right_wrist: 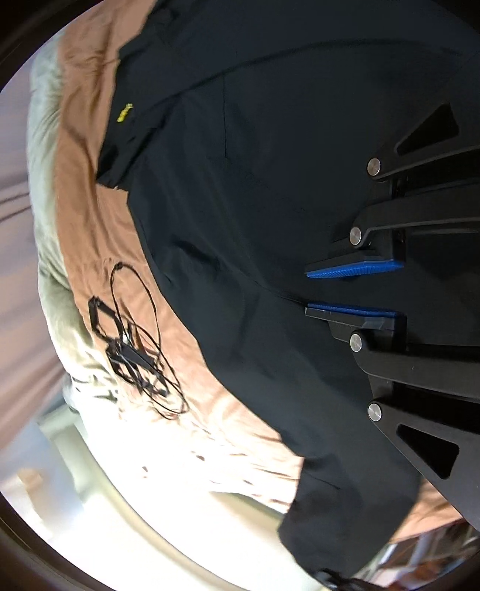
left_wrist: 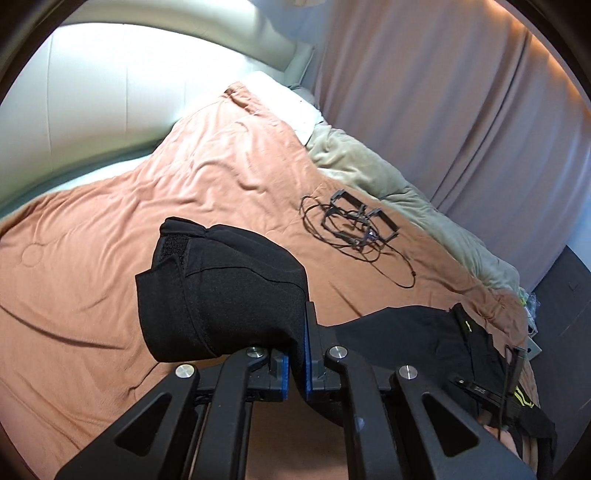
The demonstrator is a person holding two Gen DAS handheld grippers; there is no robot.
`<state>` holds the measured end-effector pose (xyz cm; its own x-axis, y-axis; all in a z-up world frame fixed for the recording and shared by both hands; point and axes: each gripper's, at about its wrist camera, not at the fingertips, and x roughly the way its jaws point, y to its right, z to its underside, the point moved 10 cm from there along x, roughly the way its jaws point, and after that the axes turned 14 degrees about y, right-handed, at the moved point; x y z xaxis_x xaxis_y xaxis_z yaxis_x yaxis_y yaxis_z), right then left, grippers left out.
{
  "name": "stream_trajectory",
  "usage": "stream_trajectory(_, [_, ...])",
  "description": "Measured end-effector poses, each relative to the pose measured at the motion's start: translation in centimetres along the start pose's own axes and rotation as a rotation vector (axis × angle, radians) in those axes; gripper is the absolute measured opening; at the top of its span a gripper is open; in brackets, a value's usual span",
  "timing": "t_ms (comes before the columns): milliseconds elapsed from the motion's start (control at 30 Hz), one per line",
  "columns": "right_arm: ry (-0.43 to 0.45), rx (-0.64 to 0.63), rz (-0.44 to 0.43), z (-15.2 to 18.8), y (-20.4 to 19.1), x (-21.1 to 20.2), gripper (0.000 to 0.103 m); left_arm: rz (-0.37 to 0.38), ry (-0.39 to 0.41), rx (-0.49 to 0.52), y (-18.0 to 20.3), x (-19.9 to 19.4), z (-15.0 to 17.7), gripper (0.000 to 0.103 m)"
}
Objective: Fold large clothes
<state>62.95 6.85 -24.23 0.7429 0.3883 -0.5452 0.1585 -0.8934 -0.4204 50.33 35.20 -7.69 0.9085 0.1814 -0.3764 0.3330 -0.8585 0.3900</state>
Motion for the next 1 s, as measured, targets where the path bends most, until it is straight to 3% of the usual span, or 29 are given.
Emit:
stream_trajectory(100, [-0.006,0.028,-0.009,0.3,0.0,1.4,0.015,0.014,0.012,0.013,1.5,-0.4,-0.8,0.007])
stream_trajectory(233, [-0.125,0.061,-0.012,3.2,0.6,4.0,0.014,0.038,0.03,0.033,4.2,-0.9,-1.7,0.007])
stream_trajectory(367, [-0.151,0.042,-0.04,3.1,0.3,2.7,0.015,0.08,0.05,0.078,8.2,-1.6,-2.4,0.007])
stream_trajectory(400, [-0.152,0.045,-0.049,3.0,0.5,1.9,0.018,0.091,0.054,0.084,9.2,-1.8,-2.6,0.007])
stream_trajectory(533, [-0.12,0.047,-0.026,2.2,2.4,-1.5,0.053,0.139,0.064,0.111,13.9,-2.5,-2.9,0.007])
stream_trajectory(600, [-0.092,0.081,-0.03,1.5,3.7,-4.0,0.06,0.165,0.07,0.131,16.1,-3.0,-3.0,0.007])
stream_trajectory(733, [-0.047,0.137,-0.026,0.7,6.6,-8.8,0.06,0.235,0.089,0.175,21.9,-4.6,-3.3,0.007])
stream_trajectory(867, [0.002,0.105,0.001,0.7,9.8,-14.3,0.061,0.295,0.094,0.23,27.3,-6.0,-2.9,0.007])
stream_trajectory(1000, [0.041,0.096,0.033,1.0,13.6,-19.0,0.07,0.351,0.081,0.278,32.7,-6.6,-1.5,0.007])
